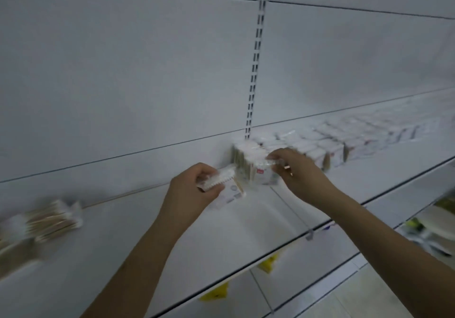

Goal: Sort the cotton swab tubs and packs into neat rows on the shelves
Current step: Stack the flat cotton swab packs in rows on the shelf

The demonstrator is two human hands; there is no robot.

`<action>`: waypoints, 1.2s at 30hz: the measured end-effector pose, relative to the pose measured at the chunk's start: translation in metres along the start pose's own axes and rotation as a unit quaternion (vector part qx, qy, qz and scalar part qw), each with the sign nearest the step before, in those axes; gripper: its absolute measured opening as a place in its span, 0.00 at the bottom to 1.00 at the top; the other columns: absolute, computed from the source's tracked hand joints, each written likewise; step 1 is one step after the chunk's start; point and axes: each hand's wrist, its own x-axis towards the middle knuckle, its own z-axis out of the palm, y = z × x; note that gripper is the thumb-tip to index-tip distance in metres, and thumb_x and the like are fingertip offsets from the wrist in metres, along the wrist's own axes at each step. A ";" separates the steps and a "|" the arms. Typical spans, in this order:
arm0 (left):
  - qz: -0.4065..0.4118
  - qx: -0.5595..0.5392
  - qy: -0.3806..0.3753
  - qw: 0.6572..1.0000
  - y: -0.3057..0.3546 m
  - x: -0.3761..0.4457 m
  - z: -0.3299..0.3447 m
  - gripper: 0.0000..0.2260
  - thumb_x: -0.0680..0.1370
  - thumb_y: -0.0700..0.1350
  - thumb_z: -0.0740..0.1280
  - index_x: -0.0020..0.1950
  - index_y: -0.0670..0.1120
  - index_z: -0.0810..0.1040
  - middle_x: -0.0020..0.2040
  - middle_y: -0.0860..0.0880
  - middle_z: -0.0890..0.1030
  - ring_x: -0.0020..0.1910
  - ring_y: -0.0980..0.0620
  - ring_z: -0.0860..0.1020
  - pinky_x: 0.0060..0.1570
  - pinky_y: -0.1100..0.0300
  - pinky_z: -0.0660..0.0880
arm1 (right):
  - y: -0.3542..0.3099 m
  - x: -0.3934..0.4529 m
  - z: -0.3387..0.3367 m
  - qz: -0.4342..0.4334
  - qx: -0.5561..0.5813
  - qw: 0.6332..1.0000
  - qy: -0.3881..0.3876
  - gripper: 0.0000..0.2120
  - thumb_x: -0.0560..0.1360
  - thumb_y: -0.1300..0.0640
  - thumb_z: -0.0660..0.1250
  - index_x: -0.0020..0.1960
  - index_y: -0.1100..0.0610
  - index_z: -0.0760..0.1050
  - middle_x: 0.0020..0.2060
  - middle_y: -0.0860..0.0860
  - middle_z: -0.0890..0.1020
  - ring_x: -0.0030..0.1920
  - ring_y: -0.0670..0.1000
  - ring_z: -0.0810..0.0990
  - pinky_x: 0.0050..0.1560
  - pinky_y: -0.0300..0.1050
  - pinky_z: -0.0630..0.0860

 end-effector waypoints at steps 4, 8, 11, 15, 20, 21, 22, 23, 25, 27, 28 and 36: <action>0.060 0.049 -0.003 0.997 0.012 0.032 0.059 0.10 0.73 0.43 0.76 0.52 0.49 0.82 0.48 0.53 0.80 0.48 0.56 0.78 0.49 0.62 0.74 | 0.048 0.010 -0.023 0.020 -0.043 0.999 0.000 0.11 0.79 0.64 0.64 0.60 0.57 0.76 0.53 0.49 0.77 0.50 0.48 0.76 0.48 0.37 0.70; 0.102 0.096 0.029 0.990 0.015 0.059 0.105 0.10 0.75 0.44 0.74 0.55 0.47 0.81 0.52 0.52 0.80 0.52 0.53 0.77 0.52 0.57 0.75 | 0.077 0.032 -0.022 -0.018 -0.082 0.996 -0.027 0.12 0.79 0.64 0.63 0.62 0.57 0.76 0.56 0.51 0.77 0.51 0.49 0.75 0.51 0.44 0.73; 0.123 0.148 0.039 0.980 0.008 0.066 0.124 0.11 0.74 0.40 0.74 0.55 0.46 0.82 0.55 0.49 0.75 0.56 0.50 0.74 0.50 0.55 0.77 | 0.093 0.043 -0.010 -0.069 -0.164 0.981 -0.070 0.15 0.74 0.62 0.71 0.61 0.57 0.78 0.57 0.54 0.79 0.57 0.58 0.75 0.56 0.52 0.74; 0.118 0.193 0.038 0.973 0.003 0.064 0.132 0.14 0.74 0.39 0.73 0.59 0.47 0.81 0.55 0.48 0.72 0.55 0.50 0.72 0.45 0.59 0.76 | 0.100 0.050 -0.009 -0.080 -0.188 0.975 -0.090 0.19 0.72 0.56 0.74 0.61 0.55 0.77 0.56 0.52 0.79 0.55 0.56 0.76 0.54 0.49 0.69; 0.092 0.143 0.035 0.985 0.008 0.071 0.140 0.12 0.75 0.41 0.74 0.58 0.47 0.79 0.55 0.51 0.73 0.46 0.54 0.76 0.48 0.58 0.77 | 0.103 0.063 -0.020 -0.092 -0.198 0.970 -0.110 0.16 0.73 0.57 0.73 0.59 0.56 0.76 0.52 0.52 0.79 0.52 0.55 0.75 0.52 0.48 0.69; 0.090 0.145 0.035 0.985 0.010 0.072 0.142 0.12 0.75 0.41 0.74 0.57 0.47 0.79 0.55 0.51 0.73 0.47 0.53 0.76 0.47 0.56 0.78 | 0.106 0.064 -0.020 -0.102 -0.212 0.965 -0.114 0.16 0.72 0.57 0.74 0.58 0.56 0.76 0.51 0.52 0.79 0.52 0.56 0.75 0.51 0.49 0.68; 0.087 0.149 0.035 0.984 0.011 0.072 0.144 0.12 0.75 0.42 0.73 0.57 0.48 0.79 0.56 0.51 0.73 0.47 0.53 0.76 0.46 0.54 0.78 | 0.109 0.064 -0.019 -0.106 -0.225 0.961 -0.121 0.16 0.71 0.57 0.75 0.58 0.55 0.76 0.51 0.52 0.79 0.51 0.56 0.75 0.50 0.49 0.68; 0.081 0.157 0.033 0.984 0.012 0.073 0.144 0.12 0.74 0.42 0.74 0.57 0.48 0.79 0.56 0.51 0.73 0.47 0.52 0.76 0.44 0.53 0.78 | 0.110 0.066 -0.020 -0.111 -0.236 0.957 -0.128 0.17 0.70 0.57 0.75 0.57 0.55 0.76 0.51 0.52 0.79 0.51 0.56 0.75 0.49 0.49 0.67; 0.076 0.171 0.024 0.982 0.012 0.071 0.142 0.15 0.73 0.44 0.75 0.58 0.49 0.78 0.57 0.50 0.71 0.48 0.52 0.76 0.43 0.52 0.79 | 0.109 0.073 -0.025 -0.120 -0.256 0.949 -0.141 0.18 0.69 0.53 0.77 0.57 0.52 0.77 0.53 0.51 0.79 0.52 0.55 0.74 0.50 0.48 0.65; 0.081 0.164 0.012 0.983 0.011 0.066 0.137 0.21 0.72 0.47 0.76 0.62 0.49 0.76 0.60 0.50 0.68 0.53 0.53 0.74 0.48 0.55 0.80 | 0.098 0.081 -0.033 -0.118 -0.253 0.949 -0.144 0.20 0.71 0.48 0.76 0.60 0.49 0.77 0.59 0.50 0.77 0.57 0.54 0.73 0.55 0.49 0.66; 0.082 0.151 0.011 0.985 0.011 0.062 0.133 0.24 0.72 0.48 0.77 0.65 0.49 0.74 0.62 0.49 0.67 0.56 0.53 0.73 0.51 0.57 0.80 | 0.090 0.086 -0.037 -0.114 -0.241 0.953 -0.141 0.21 0.72 0.46 0.74 0.63 0.48 0.76 0.61 0.50 0.76 0.60 0.54 0.73 0.58 0.50 0.67; 0.032 0.120 0.064 0.990 -0.002 -0.007 0.040 0.21 0.78 0.52 0.69 0.70 0.53 0.70 0.64 0.56 0.70 0.62 0.59 0.72 0.58 0.66 0.69 | -0.044 0.099 -0.004 -0.154 -0.024 0.988 -0.004 0.26 0.80 0.42 0.62 0.74 0.52 0.65 0.70 0.49 0.70 0.67 0.51 0.71 0.66 0.45 0.67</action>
